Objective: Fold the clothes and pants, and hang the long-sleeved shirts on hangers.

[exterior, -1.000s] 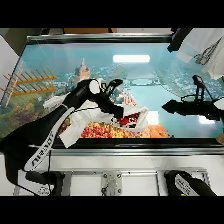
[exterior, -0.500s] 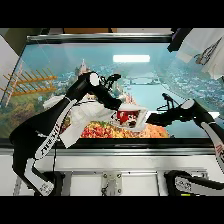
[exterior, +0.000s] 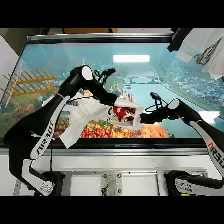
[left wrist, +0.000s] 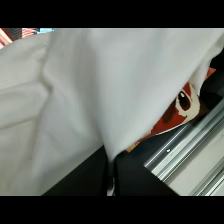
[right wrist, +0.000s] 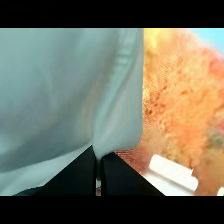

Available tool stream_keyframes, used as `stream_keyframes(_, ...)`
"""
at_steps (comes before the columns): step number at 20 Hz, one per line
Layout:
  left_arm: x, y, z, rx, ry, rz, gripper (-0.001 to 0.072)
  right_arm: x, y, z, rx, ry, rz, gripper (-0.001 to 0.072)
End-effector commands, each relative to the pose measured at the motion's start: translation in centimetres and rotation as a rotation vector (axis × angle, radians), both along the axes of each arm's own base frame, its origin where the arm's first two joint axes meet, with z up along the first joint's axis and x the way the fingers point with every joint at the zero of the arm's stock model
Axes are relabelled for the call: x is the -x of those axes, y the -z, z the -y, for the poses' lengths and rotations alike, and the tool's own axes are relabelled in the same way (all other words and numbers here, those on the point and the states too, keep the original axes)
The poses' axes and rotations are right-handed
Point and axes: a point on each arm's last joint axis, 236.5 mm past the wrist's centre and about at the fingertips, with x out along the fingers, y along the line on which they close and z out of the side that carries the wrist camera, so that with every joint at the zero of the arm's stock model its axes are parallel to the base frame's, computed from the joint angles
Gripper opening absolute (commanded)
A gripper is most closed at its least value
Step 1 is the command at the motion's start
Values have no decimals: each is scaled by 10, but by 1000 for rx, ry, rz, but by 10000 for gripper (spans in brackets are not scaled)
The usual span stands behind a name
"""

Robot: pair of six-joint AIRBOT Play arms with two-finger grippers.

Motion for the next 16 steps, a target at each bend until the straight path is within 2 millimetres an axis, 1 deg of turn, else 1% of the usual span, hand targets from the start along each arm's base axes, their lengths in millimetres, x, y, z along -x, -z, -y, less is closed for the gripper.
stream_keyframes(1,-25,-114,-24,101,-58,242,19,-43,-113,24,91,-53,293,17)
stream_keyframes(2,-25,-175,-31,155,-75,373,19,-51,-176,33,114,-56,427,16)
stream_keyframes(3,-16,-232,-38,209,-87,491,19,-51,-239,37,125,-52,563,16)
stream_keyframes(4,0,-285,-44,260,-98,603,19,-44,-306,37,127,-46,715,16)
stream_keyframes(5,23,-335,-49,318,-105,716,19,-30,-365,37,130,-36,857,15)
stream_keyframes(6,49,-376,-52,374,-105,816,19,-9,-419,36,127,-25,989,15)
stream_keyframes(7,75,-407,-55,433,-108,896,19,15,-466,35,115,-10,1106,16)
stream_keyframes(8,98,-431,-57,494,-114,960,20,37,-502,35,103,14,1201,16)
stream_keyframes(9,118,-448,-59,549,-119,1008,19,59,-534,37,95,36,1295,15)
stream_keyframes(10,136,-462,-62,598,-125,1054,20,76,-557,37,89,51,1368,15)
stream_keyframes(11,151,-475,-65,647,-128,1087,20,92,-575,38,70,72,1428,15)
stream_keyframes(12,162,-486,-68,689,-137,1117,19,102,-588,39,44,100,1465,15)
stream_keyframes(13,168,-495,-71,723,-151,1144,19,109,-595,40,29,116,1489,15)
stream_keyframes(14,170,-501,-75,745,-169,1167,19,110,-598,41,21,126,1495,15)
stream_keyframes(15,166,-503,-79,747,-190,1181,19,110,-597,41,20,127,1491,15)
stream_keyframes(16,158,-501,-84,730,-213,1185,19,105,-595,41,12,133,1477,16)
